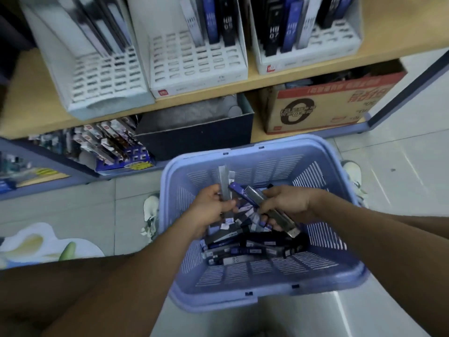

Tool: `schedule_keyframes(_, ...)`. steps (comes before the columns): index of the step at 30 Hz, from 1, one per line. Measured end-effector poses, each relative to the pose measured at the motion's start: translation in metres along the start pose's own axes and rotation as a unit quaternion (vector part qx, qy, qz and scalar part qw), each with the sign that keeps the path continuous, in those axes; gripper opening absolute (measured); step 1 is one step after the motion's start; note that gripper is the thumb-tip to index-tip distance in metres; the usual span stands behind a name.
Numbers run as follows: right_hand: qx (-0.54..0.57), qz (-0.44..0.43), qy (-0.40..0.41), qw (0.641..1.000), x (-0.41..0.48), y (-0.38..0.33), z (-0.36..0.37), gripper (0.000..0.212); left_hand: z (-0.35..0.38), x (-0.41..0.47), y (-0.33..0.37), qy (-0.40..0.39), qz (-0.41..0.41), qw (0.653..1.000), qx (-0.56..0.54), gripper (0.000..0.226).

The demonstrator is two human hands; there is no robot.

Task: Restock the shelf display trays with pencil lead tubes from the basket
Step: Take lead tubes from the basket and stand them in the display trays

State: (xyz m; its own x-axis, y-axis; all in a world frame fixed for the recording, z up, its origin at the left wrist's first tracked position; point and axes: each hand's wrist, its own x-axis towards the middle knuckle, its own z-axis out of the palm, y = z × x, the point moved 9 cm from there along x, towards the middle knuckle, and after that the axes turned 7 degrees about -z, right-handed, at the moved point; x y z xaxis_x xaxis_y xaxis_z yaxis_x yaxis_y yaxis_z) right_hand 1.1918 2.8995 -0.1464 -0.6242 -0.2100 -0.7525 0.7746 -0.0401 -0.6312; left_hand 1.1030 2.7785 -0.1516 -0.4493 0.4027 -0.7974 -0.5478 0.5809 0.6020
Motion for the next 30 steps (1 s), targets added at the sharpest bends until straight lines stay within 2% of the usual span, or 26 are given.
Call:
schedule_keyframes(3,-0.061,-0.040,0.059,0.996,-0.020,-0.026,0.006,0.016,0.008,-0.027,0.023,-0.030,0.020,0.999,0.036,0.022)
schedule_keyframes(6,-0.051,-0.098,0.097,0.989,-0.040,-0.053,0.014,0.027,0.014,-0.053,0.048,-0.067,0.038,0.996,0.038,0.024)
schedule_keyframes(9,0.035,-0.171,0.130,0.976,-0.065,-0.085,0.016,0.018,0.013,-0.078,0.078,-0.099,0.062,0.993,0.000,0.026)
schedule_keyframes(12,0.114,-0.231,0.196,0.946,-0.090,-0.116,0.004,0.012,0.009,-0.102,0.107,-0.128,0.089,0.988,-0.015,0.032)
schedule_keyframes(16,0.145,-0.270,0.223,0.925,-0.105,-0.143,0.006,0.006,0.009,-0.129,0.140,-0.136,0.132,0.982,-0.006,0.036)
schedule_keyframes(22,0.133,-0.315,0.251,0.906,-0.118,-0.166,0.012,0.019,0.012,-0.152,0.166,-0.068,0.199,0.978,0.013,0.035)
schedule_keyframes(26,0.171,-0.327,0.247,0.896,-0.125,-0.177,0.013,0.013,0.004,-0.163,0.185,0.029,0.232,0.972,-0.006,0.031)
schedule_keyframes(30,0.156,-0.340,0.252,0.892,-0.134,-0.193,0.006,0.012,-0.002,-0.165,0.200,0.071,0.229,0.971,-0.015,0.013)
